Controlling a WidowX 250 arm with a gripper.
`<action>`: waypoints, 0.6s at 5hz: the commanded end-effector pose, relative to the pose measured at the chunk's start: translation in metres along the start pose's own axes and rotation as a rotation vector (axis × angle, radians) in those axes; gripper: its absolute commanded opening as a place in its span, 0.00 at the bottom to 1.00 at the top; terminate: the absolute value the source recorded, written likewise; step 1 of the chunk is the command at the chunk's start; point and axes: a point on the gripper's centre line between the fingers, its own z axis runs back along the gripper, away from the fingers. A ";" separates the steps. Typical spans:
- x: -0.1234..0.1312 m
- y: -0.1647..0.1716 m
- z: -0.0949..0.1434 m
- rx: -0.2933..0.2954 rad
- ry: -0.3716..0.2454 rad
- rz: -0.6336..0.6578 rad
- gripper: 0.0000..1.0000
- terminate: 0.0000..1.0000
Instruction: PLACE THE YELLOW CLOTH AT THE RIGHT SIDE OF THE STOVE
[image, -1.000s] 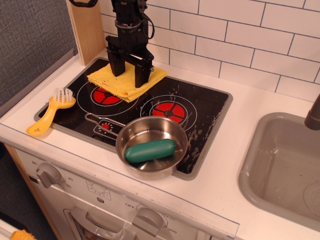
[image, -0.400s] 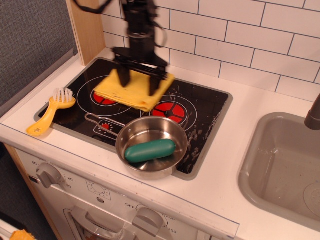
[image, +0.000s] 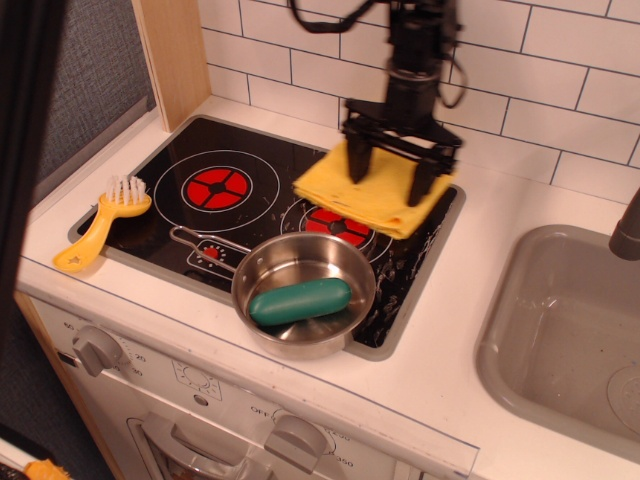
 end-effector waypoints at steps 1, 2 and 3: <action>0.003 -0.023 0.016 0.041 -0.005 0.018 1.00 0.00; 0.009 -0.012 0.037 0.040 -0.071 0.033 1.00 0.00; 0.016 -0.017 0.073 0.066 -0.152 -0.028 1.00 0.00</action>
